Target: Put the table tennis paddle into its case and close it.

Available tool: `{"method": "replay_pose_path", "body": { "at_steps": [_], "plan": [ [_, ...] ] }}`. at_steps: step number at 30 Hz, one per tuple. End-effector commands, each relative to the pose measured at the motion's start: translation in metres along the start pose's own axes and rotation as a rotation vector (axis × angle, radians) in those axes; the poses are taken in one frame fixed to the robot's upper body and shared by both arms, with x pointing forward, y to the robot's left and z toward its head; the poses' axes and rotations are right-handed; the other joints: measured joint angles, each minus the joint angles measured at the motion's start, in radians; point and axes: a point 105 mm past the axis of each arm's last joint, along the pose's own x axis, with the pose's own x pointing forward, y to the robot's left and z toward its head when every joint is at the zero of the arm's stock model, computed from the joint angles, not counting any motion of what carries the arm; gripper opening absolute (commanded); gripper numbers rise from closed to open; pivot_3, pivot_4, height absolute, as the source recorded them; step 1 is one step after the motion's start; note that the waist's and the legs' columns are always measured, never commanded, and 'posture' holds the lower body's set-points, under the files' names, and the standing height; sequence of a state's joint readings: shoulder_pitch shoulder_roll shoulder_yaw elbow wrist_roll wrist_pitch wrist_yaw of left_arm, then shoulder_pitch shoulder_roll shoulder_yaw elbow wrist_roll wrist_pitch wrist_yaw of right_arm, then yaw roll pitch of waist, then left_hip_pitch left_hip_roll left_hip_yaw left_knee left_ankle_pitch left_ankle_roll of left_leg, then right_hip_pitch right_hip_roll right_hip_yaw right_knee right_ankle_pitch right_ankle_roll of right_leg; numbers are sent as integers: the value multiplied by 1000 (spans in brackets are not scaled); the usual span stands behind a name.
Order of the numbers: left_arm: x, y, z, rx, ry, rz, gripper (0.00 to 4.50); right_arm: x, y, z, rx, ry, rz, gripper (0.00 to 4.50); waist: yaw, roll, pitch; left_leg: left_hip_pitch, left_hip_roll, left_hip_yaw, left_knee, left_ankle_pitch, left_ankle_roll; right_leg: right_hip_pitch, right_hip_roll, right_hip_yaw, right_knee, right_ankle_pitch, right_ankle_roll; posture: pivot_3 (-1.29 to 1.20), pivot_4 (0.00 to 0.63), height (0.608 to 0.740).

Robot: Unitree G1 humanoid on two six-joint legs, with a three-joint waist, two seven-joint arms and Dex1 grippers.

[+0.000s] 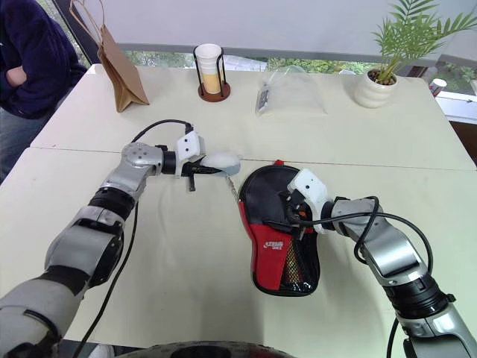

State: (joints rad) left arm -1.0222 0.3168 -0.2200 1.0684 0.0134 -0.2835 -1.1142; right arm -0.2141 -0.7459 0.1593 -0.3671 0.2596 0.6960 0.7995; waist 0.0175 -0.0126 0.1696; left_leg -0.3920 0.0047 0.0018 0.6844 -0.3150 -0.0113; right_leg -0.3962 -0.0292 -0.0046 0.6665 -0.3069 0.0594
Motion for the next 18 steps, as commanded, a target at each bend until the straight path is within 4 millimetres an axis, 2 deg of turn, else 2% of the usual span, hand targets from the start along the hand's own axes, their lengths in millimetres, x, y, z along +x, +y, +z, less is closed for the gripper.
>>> {"method": "replay_pose_path", "body": {
  "at_steps": [1,5,10,13,18],
  "plan": [
    [10,25,28,69,-10,114,2,1,9,-37,93,154,18,4500,0,-1,0,0,0,0,0,0,0,0,0,0,0,0,0,0,150,740],
    [38,39,57,104,12,224,2,4,15,-45,112,192,31,4500,-1,-3,-1,0,-2,-1,0,0,1,1,-1,0,0,0,1,0,150,740],
    [64,42,93,134,-10,308,2,7,25,-47,127,205,41,4500,-4,-4,-2,0,-3,-2,0,0,1,1,-2,0,0,0,2,0,150,740],
    [86,32,120,116,-70,319,2,10,30,-47,140,202,44,4500,-3,-4,-2,0,-3,-2,0,0,1,1,-2,0,0,0,2,0,150,740],
    [114,9,150,77,-156,288,2,13,41,-45,146,195,44,4500,-4,-4,-2,0,-4,-2,0,0,1,1,-2,0,0,0,2,0,150,740]
  ]
}}
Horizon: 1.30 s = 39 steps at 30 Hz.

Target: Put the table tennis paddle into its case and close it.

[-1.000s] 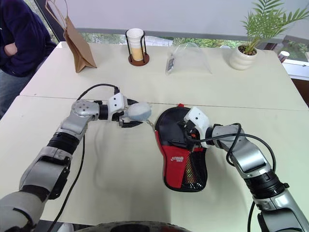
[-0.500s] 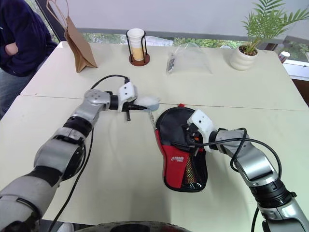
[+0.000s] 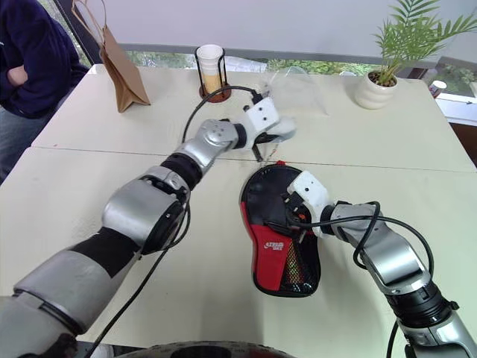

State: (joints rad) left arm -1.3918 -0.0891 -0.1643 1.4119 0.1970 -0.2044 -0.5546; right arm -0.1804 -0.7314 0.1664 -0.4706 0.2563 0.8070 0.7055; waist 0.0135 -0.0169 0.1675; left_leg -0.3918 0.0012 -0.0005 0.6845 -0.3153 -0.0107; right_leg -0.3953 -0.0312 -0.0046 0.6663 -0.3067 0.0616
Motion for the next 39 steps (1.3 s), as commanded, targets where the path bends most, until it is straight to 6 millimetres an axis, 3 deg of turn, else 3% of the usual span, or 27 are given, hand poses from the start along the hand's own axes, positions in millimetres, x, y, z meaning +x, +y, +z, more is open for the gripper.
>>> {"method": "replay_pose_path", "body": {
  "at_steps": [1,8,12,20,27,31,34,39],
  "plan": [
    [12,-5,54,3,-151,21,2,13,33,-45,126,165,98,4500,0,0,0,0,0,0,0,0,0,0,0,0,0,0,0,0,150,740],
    [24,-42,79,-143,-254,-115,2,12,38,-46,143,169,90,4500,0,0,0,0,0,0,0,0,0,0,1,0,0,0,0,0,150,740],
    [24,-53,77,-199,-269,-202,2,13,36,-47,145,170,83,4500,-1,1,0,0,0,0,0,0,0,0,1,0,0,0,0,0,150,740],
    [15,-49,46,-175,-206,-245,3919,16,20,-44,125,158,58,4500,-3,1,-4,1,0,0,-1,0,0,1,2,0,0,0,0,0,150,740],
    [-4,-31,20,-133,-171,-274,3919,13,-2,-36,113,129,15,4500,-8,3,-8,2,0,-2,-2,0,0,1,2,1,0,0,0,0,150,740],
    [-24,-15,8,-113,-193,-312,3919,6,-11,-24,91,93,-9,4500,-4,3,-8,2,0,-2,-2,0,0,1,2,1,0,0,0,0,150,740],
    [-42,-11,-7,-40,-184,-377,3919,-3,-23,-8,72,46,-42,4500,-3,3,-8,2,0,-2,-2,0,0,0,2,1,0,0,0,0,150,740],
    [-76,-22,-41,-7,-205,-499,3919,-33,-45,36,15,-64,-118,4500,-1,4,-8,-1,-1,-2,-1,3,-5,-2,0,1,1,0,0,0,150,740]
  ]
}}
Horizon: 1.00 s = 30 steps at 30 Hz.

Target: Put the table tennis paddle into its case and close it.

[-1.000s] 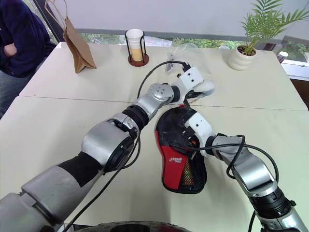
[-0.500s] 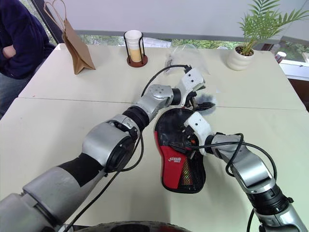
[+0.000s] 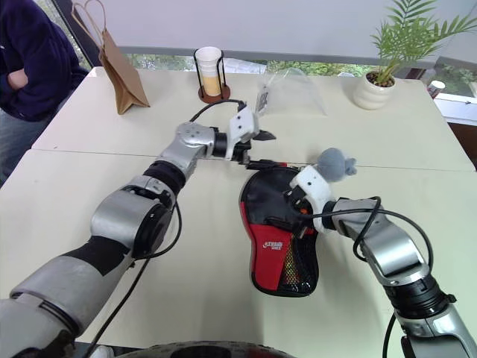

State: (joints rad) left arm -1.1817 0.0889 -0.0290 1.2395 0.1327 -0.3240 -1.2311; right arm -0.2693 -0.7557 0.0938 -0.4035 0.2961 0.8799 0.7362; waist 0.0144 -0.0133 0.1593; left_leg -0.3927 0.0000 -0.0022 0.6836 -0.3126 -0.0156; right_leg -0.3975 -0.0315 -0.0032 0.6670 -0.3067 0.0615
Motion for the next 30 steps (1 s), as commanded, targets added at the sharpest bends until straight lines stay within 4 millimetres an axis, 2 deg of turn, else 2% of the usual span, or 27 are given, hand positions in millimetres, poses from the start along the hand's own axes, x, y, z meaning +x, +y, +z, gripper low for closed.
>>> {"method": "replay_pose_path", "body": {
  "at_steps": [1,4,6,11,15,18,24,30],
  "plan": [
    [-12,-16,-3,67,-45,-78,3919,-25,-19,34,-40,-86,-73,4500,-2,0,0,0,0,0,0,0,-1,-1,-1,0,0,0,0,0,150,740],
    [-21,-28,-8,44,-80,-78,3919,-39,-29,50,-48,-116,-93,4500,-1,0,0,-1,0,0,0,1,-2,-1,-1,0,0,0,0,0,150,740],
    [-24,-46,-9,25,-116,-68,3919,-55,-45,65,-57,-142,-147,4500,-1,0,0,-2,0,-1,0,1,-2,-1,-1,0,0,0,0,0,150,740],
    [-12,-69,-1,-27,-151,-34,3919,-72,-86,77,-40,-144,-279,4500,3,0,0,-1,0,0,0,-2,3,-1,-3,1,1,0,0,0,150,740],
    [5,-78,0,-31,-133,-26,3919,-72,-121,65,-9,-75,-379,4500,0,0,0,-2,-1,0,0,-2,4,-1,-4,1,1,0,0,0,150,740],
    [18,-81,-2,-29,-113,-13,3919,-63,-135,48,20,-15,-383,4500,-2,1,0,-1,-1,0,0,-2,4,-1,-4,1,1,0,0,0,150,740],
    [32,-87,-12,-40,-58,-9,3919,-47,-143,19,80,62,-342,4500,-2,1,0,-1,-1,1,0,-2,4,-1,-4,1,1,0,0,0,150,740],
    [34,-94,-30,-54,7,-11,3919,-40,-144,0,151,90,-313,4500,-1,1,0,-1,-1,1,0,-1,2,-1,-4,1,1,0,0,0,150,740]
  ]
}}
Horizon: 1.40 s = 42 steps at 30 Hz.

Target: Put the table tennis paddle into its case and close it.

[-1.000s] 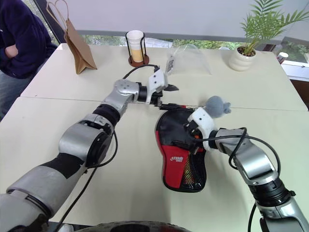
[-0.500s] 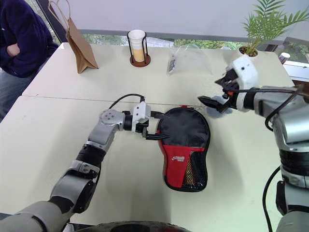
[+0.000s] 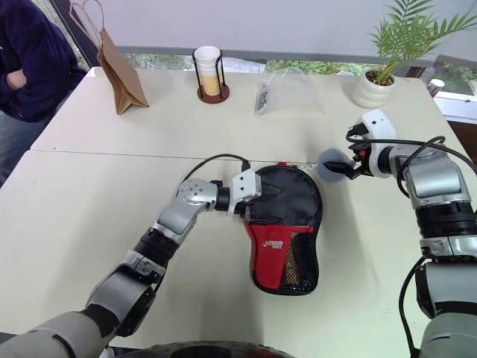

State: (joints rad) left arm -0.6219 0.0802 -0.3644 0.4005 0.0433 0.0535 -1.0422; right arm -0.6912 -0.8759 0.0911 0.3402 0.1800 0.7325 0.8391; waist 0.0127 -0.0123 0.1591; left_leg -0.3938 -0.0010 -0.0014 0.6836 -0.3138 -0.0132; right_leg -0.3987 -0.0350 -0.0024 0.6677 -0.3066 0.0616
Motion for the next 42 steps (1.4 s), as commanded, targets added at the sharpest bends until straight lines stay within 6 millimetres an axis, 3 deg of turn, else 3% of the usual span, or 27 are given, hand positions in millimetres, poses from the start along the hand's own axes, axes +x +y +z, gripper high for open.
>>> {"method": "replay_pose_path", "body": {
  "at_steps": [1,4,7,13,15,24,33,38,42],
  "plan": [
    [0,-2,-6,14,23,3,3919,-1,-4,4,18,-16,-3,4500,1,0,0,0,0,0,0,0,0,0,0,0,0,0,0,0,150,740],
    [0,-4,-11,9,37,-1,3919,1,-1,0,45,-9,16,4500,1,0,0,1,0,0,0,0,0,1,0,0,0,0,0,0,150,740],
    [3,-4,-14,2,48,-3,4006,2,0,-3,64,-4,22,3728,1,0,0,1,0,0,0,0,0,2,0,0,0,0,0,0,150,740],
    [10,-5,-24,-13,87,0,4006,-5,0,1,96,-28,15,720,5,0,0,1,-1,0,1,0,1,2,-1,0,0,0,0,0,150,740],
    [12,-5,-28,-20,103,1,4006,-9,-1,2,101,-30,-1,10,5,0,0,1,-1,0,1,-1,1,2,-1,-1,0,0,0,0,150,740],
    [14,-11,-45,-67,156,-9,4006,-41,6,-16,143,0,-67,10,27,2,-1,2,-1,-1,1,-1,2,3,-2,-1,-1,0,0,0,150,740],
    [12,-14,-53,-86,181,-12,4006,-77,18,-57,179,99,-151,10,28,4,-4,4,-1,-1,1,-2,4,6,-1,-1,-2,0,0,0,150,740],
    [13,-13,-54,-88,184,-10,4006,-97,30,-65,155,126,-158,10,28,7,-7,5,-1,-1,0,-3,5,8,-1,-1,-3,0,0,0,150,740],
    [14,-10,-52,-88,182,-3,4006,-111,53,-72,91,162,-87,10,30,8,-9,5,-1,-2,0,-3,5,8,0,-1,-3,0,0,0,150,740]
  ]
}}
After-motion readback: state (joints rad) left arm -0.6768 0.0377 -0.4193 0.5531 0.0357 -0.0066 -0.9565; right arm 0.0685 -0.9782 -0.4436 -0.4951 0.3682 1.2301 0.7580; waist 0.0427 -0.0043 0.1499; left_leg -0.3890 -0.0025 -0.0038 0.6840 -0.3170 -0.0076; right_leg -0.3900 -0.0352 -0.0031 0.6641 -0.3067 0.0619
